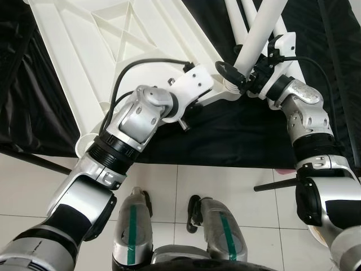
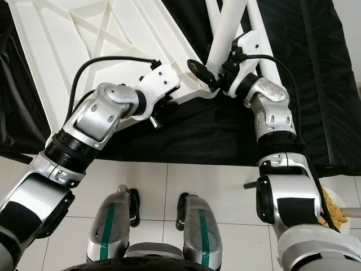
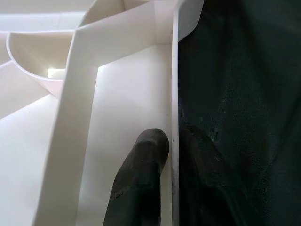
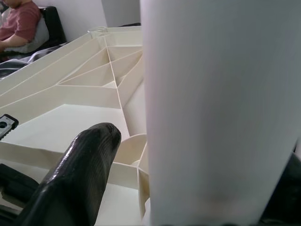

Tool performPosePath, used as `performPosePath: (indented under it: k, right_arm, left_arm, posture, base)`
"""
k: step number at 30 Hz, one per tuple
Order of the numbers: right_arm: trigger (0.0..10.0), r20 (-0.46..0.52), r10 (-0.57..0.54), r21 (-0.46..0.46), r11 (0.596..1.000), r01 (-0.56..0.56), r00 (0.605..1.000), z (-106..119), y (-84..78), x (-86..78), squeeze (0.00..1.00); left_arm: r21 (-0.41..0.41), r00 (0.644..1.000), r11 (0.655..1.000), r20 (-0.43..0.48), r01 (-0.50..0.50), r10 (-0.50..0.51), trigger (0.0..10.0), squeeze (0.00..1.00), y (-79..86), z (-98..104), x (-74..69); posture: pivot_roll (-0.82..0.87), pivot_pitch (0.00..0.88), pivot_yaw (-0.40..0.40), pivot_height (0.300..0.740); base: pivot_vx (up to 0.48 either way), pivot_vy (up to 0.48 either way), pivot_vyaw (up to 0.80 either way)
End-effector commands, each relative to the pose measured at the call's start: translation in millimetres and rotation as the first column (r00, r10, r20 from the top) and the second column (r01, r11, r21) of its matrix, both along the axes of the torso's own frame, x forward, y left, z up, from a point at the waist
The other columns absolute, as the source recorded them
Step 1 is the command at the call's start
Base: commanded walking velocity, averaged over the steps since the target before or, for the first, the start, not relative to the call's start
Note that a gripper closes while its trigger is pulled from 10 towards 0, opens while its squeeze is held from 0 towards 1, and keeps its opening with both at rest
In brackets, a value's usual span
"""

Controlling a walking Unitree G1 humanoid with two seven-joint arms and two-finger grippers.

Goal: Building children table

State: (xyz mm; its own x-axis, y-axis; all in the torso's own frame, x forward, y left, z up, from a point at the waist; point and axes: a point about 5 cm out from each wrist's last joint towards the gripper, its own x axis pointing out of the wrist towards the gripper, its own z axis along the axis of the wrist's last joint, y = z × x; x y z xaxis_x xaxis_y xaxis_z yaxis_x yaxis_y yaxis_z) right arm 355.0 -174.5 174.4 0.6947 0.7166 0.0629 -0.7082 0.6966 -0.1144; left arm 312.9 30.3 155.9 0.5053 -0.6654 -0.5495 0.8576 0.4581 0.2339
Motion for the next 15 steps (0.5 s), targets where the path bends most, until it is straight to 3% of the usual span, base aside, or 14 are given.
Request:
performPosePath:
  k: [1,6,7,8,9,10,12,13,14,15]
  right_arm:
    - [10.0,-0.019,0.03,-0.017,0.999,-0.031,0.999,-3.2,5.6,-0.6,0.0]
    - [10.0,-0.023,0.032,-0.019,0.999,-0.033,0.999,-3.8,5.6,-1.0,0.0]
    - [10.0,-0.019,0.024,-0.021,0.999,-0.025,1.0,-3.5,5.1,-0.9,0.0]
    - [10.0,-0.016,0.019,-0.024,1.0,-0.019,1.0,-3.3,4.7,-0.7,0.0]
    - [10.0,-0.014,0.014,-0.016,1.0,-0.015,1.0,-2.8,4.4,-0.8,0.0]
    - [9.4,-0.025,0.013,-0.001,1.0,-0.013,1.0,-3.1,3.9,-0.9,0.0]
    - [9.4,-0.034,0.013,0.01,1.0,-0.013,0.999,-3.3,3.7,-1.0,0.0]
    - [4.1,-0.062,0.043,0.037,0.998,-0.041,0.997,-4.2,4.0,-2.5,0.0]
    - [4.1,-0.062,0.043,0.037,0.998,-0.041,0.997,-4.2,4.0,-2.5,0.0]
    - [0.0,-0.065,0.061,0.039,0.998,-0.058,0.996,-4.7,4.5,-4.6,0.0]
  left_arm:
    - [0.04,0.999,0.998,-0.007,-0.042,0.042,10.0,0.0,2.9,-11.4,0.4]
    - [0.05,0.998,0.997,-0.02,-0.062,0.063,10.0,0.0,4.9,-17.5,1.2]
    - [0.046,0.998,0.997,-0.023,-0.064,0.065,7.9,0.0,5.0,-18.2,0.9]
    - [0.043,0.997,0.997,-0.025,-0.066,0.067,0.0,0.0,5.1,-18.5,0.7]
    - [0.031,0.997,0.997,-0.025,-0.067,0.067,0.0,0.0,4.9,-17.6,0.4]
    - [0.018,0.997,0.998,-0.023,-0.068,0.069,0.0,0.0,4.6,-16.2,0.5]
    - [0.01,0.997,0.998,-0.021,-0.069,0.069,0.0,0.0,4.4,-15.3,0.6]
    - [0.003,0.998,0.998,-0.019,-0.066,0.066,0.0,0.0,4.3,-14.4,0.6]
    - [0.003,0.998,0.998,-0.019,-0.066,0.066,0.0,0.0,4.3,-14.4,0.6]
    - [0.0,0.998,0.998,-0.018,-0.066,0.066,0.0,0.0,4.5,-13.8,0.7]
  posture:
    - [0.06,0.082,-0.005,0.74]
    - [0.06,0.089,-0.004,0.74]
    - [0.06,0.092,-0.005,0.74]
    - [0.06,0.092,-0.005,0.74]
    - [0.06,0.094,-0.005,0.74]
    - [0.06,0.095,-0.005,0.74]
    - [0.06,0.095,-0.005,0.74]
    - [0.06,0.095,-0.005,0.74]
    - [0.06,0.095,-0.005,0.74]
    - [0.06,0.099,-0.006,0.74]
  base:
    - [0.0,0.0,0.0]
    - [0.0,0.0,0.0]
    - [0.0,0.0,0.0]
    - [0.0,0.0,0.0]
    - [0.0,0.0,0.0]
    - [0.0,0.0,0.0]
    - [0.0,0.0,0.0]
    - [0.0,0.0,0.0]
    - [0.0,0.0,0.0]
    - [0.0,0.0,0.0]
